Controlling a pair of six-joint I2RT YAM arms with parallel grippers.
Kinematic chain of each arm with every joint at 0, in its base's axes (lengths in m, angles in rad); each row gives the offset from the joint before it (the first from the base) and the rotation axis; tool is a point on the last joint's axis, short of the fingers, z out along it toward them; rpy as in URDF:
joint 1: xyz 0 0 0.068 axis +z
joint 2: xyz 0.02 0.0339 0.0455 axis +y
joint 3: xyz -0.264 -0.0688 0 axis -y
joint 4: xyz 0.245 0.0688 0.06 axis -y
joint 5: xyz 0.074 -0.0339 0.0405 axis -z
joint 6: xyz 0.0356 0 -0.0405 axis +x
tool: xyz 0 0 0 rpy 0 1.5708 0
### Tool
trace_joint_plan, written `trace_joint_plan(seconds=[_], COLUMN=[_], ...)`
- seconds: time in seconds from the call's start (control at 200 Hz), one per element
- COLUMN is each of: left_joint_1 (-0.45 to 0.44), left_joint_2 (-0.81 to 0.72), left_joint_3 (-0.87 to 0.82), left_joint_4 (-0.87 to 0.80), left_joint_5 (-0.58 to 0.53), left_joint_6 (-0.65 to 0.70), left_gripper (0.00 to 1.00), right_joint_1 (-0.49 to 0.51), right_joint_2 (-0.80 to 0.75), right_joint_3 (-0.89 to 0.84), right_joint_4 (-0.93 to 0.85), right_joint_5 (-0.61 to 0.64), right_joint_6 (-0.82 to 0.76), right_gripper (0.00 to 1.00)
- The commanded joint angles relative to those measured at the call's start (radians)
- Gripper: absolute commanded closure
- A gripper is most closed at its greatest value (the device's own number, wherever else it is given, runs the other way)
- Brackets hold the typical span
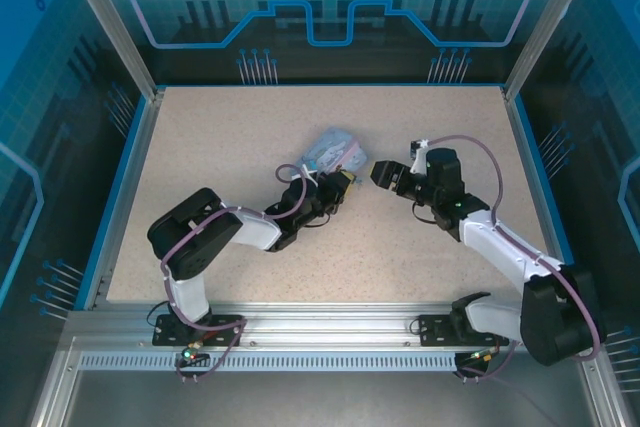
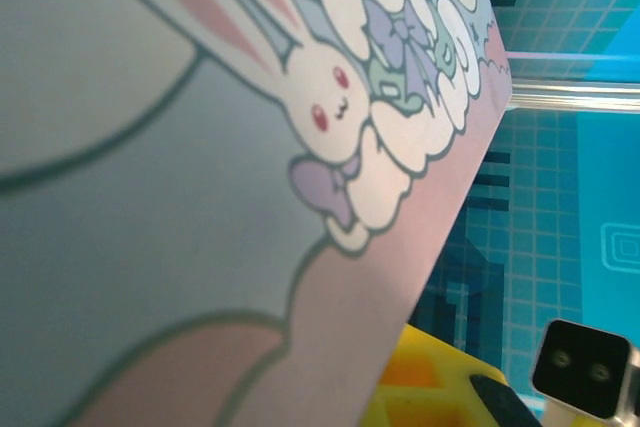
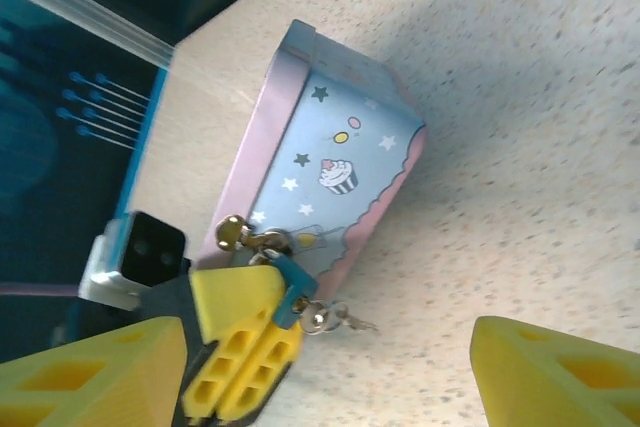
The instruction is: Unlock a padlock with a key
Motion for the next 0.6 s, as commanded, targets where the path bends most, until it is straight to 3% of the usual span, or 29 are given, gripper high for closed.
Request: trace_joint_plan(seconds=[0.0,0.125,0.27,0.38,0.595], left_joint_1=[0.007,0.006,0.008,0.014,0.025], left_joint_2=[-0.001,-0.005,-0.014,-0.015,-0.02], left_joint_3=[-0.011,-0.011,-0.001,0.004,0.016], left_joint_4=[0.018,0.004,-0.029,-0.045,-0.092], left_joint_5=[0.018,0.024,0.035,0.052,0.093], left_joint_6=[-0.008,-0.01,-0.005,-0.006,0.001], left_gripper=[1.0,1.0,1.0,1.0,1.0], right_joint_1=[0.069,0.149,0.171,0.17,0.169], right_joint_2=[0.001,0.04,0.055,0.035,0.0], right_joint_3=[0.051,0.079,0.064,0.038,0.019], right_joint_4=[-0.176,-0.19,-0.169,-0.156,-0.156], right_joint_5=[0.14,0.218,0.283,0.275,0.214], right_joint_6=[-0.347,-0.526,-0.596,-0.634,-0.677], right_gripper=[0.3,0.35,0.44,0.49,0.47])
